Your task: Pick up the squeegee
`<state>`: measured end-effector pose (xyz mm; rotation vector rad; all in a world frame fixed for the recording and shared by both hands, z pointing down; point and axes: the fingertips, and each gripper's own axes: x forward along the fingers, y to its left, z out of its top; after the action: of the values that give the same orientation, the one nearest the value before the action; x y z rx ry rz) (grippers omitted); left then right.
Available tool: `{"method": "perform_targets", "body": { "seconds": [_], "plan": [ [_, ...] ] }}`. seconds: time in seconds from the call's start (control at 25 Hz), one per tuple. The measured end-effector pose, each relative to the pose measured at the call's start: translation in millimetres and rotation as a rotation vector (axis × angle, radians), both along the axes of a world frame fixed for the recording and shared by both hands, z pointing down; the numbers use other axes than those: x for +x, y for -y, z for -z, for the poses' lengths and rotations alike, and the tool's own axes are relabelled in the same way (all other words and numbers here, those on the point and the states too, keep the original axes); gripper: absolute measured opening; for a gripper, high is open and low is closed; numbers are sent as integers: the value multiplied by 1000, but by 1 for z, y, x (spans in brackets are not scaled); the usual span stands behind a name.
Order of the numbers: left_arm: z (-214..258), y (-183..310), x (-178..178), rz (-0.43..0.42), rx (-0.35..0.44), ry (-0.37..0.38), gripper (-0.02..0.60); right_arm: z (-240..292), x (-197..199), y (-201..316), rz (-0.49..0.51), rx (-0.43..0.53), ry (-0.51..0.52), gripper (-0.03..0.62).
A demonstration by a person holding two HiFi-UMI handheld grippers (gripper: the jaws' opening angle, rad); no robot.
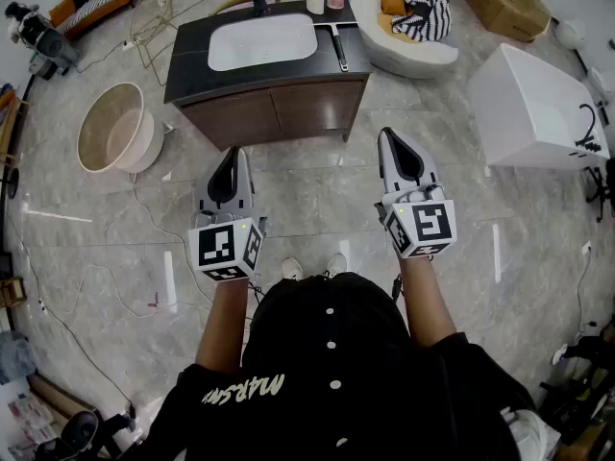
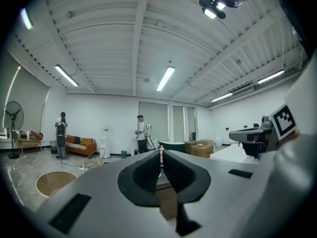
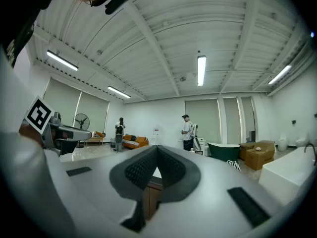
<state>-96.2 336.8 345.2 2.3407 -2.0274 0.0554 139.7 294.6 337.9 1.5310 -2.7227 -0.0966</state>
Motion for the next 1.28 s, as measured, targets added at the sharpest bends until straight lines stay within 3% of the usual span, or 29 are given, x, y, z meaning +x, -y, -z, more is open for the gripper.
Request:
{"method": "perform_targets", "body": {
  "seconds": [0.36, 0.88, 1.28],
  "plan": [
    [-5, 2, 7, 6, -10, -1, 21, -3, 9, 2, -3, -5, 14, -3],
    [-11, 17, 47, 47, -23, 4, 21, -26, 51, 27, 27, -54, 35, -3],
    [-26, 80, 40, 46, -33, 0, 21, -45, 43, 89, 35, -72, 2, -3]
  ]
}}
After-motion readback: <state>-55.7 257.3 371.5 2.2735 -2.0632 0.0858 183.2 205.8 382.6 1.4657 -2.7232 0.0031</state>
